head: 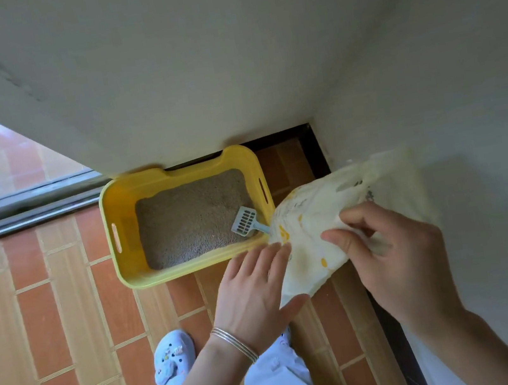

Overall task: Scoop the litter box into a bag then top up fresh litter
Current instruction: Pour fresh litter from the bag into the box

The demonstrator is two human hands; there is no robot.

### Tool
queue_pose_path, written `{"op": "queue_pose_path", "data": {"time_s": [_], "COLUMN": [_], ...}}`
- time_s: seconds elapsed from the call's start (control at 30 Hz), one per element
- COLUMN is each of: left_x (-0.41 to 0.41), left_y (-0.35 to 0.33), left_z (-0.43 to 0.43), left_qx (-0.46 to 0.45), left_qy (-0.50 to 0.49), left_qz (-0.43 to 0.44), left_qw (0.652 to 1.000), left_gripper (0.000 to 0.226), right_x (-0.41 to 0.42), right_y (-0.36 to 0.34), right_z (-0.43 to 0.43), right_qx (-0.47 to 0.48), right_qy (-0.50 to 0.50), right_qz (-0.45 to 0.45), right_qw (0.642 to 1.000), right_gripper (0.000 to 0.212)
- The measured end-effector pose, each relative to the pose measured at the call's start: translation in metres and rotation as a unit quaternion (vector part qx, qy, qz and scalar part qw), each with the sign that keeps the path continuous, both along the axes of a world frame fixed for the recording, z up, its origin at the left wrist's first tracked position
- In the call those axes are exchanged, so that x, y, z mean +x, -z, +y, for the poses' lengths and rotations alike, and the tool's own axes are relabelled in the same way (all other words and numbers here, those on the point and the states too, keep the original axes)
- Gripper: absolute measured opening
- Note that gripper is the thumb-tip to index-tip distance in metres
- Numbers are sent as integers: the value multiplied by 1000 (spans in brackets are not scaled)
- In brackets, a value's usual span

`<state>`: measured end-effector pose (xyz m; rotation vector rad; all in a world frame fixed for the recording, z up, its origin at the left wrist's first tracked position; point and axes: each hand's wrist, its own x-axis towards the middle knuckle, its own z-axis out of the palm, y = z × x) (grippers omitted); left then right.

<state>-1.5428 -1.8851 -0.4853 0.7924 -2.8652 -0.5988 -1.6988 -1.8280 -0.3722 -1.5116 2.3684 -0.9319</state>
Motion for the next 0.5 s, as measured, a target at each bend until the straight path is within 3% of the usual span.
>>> {"op": "queue_pose_path", "data": {"time_s": [0.3, 0.5], "left_x": [41, 69], "left_y": [14, -1], "left_z": [-5, -14], "left_qx": [9, 6], "left_qy": [-95, -179], "left_qz": [26, -9], "left_qw": [995, 984], "left_gripper": [56, 53], "right_x": [58, 100], "right_y": [-17, -22], "right_z": [-28, -55], "right_qx": [-16, -26], "right_qy": [-9, 5], "right_qz": [-62, -111], "right_qw": [998, 993], "right_gripper": [13, 12]}}
